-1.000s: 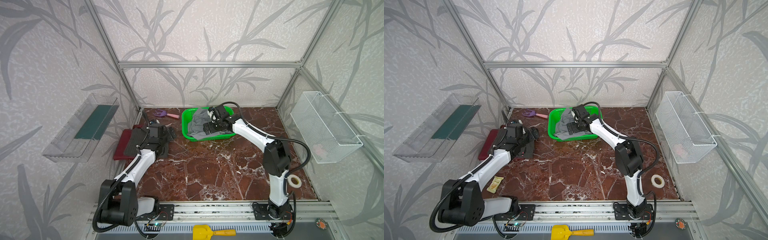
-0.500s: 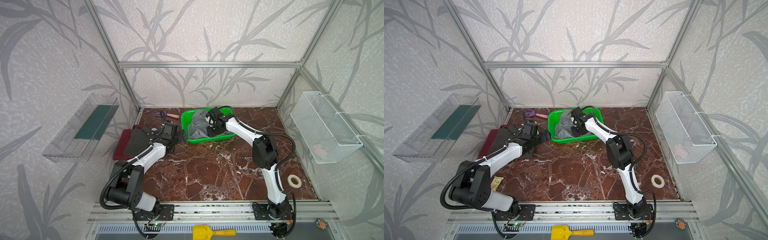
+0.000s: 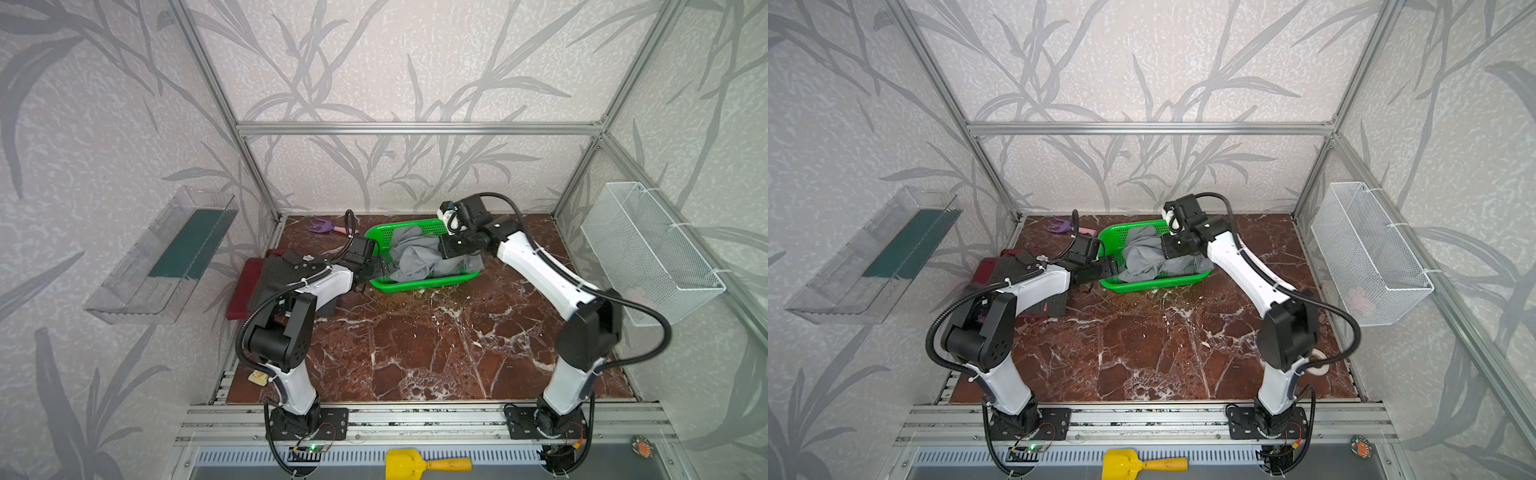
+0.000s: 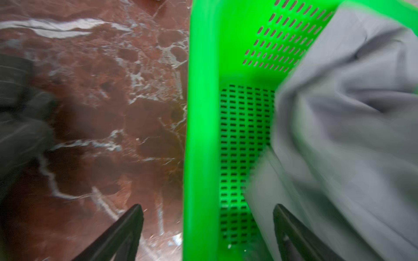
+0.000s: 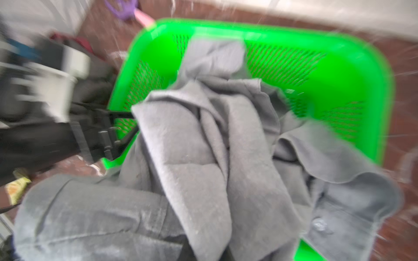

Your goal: Fold and stack the long sleeve shirts

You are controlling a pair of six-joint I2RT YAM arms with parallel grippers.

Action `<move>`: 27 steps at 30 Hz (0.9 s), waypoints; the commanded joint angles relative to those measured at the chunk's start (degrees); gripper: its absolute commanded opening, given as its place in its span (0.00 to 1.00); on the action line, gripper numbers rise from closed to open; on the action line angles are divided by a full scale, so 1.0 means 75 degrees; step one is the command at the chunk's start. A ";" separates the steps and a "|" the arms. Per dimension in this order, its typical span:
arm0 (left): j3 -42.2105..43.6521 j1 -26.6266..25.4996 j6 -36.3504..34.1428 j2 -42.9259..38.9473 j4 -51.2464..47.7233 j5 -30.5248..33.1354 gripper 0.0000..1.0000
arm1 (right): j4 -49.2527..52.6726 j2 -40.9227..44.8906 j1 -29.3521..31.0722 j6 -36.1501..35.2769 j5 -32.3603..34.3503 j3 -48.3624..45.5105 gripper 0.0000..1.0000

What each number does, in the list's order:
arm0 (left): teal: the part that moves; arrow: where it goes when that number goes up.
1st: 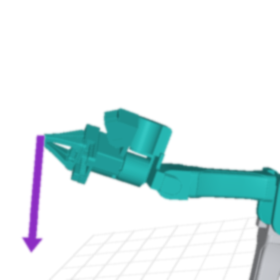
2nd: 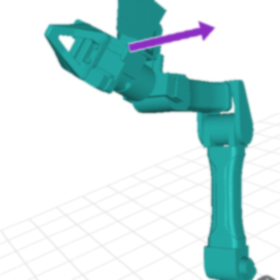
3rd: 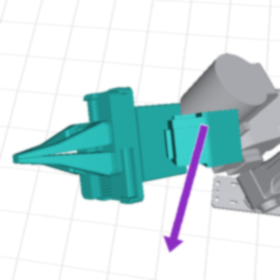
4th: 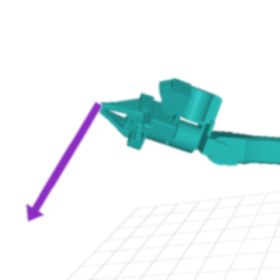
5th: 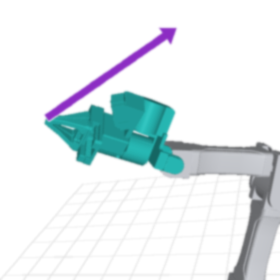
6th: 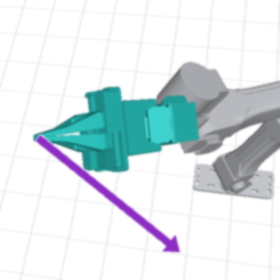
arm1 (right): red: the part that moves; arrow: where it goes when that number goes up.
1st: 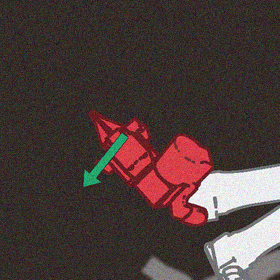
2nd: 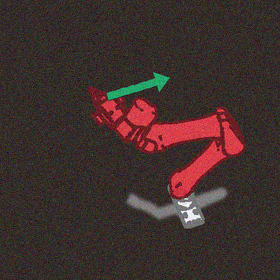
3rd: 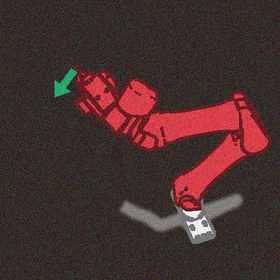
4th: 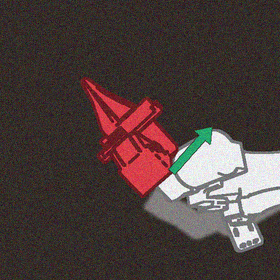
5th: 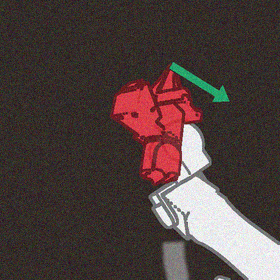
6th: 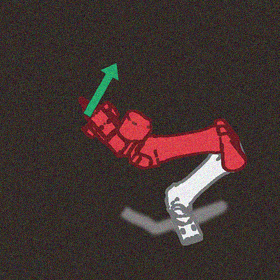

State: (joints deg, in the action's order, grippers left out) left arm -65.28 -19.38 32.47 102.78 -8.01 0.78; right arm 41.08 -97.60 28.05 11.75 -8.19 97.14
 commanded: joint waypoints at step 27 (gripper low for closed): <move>-0.4056 -0.0990 -0.2352 -0.0155 0.0293 -0.1381 0.94 | -0.0203 0.6296 -0.0036 0.1819 -0.1283 -0.2273 0.00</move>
State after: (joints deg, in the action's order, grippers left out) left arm -99.72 -26.98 21.91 115.61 -12.51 -6.94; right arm 44.38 -49.17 26.96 23.57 -15.18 80.42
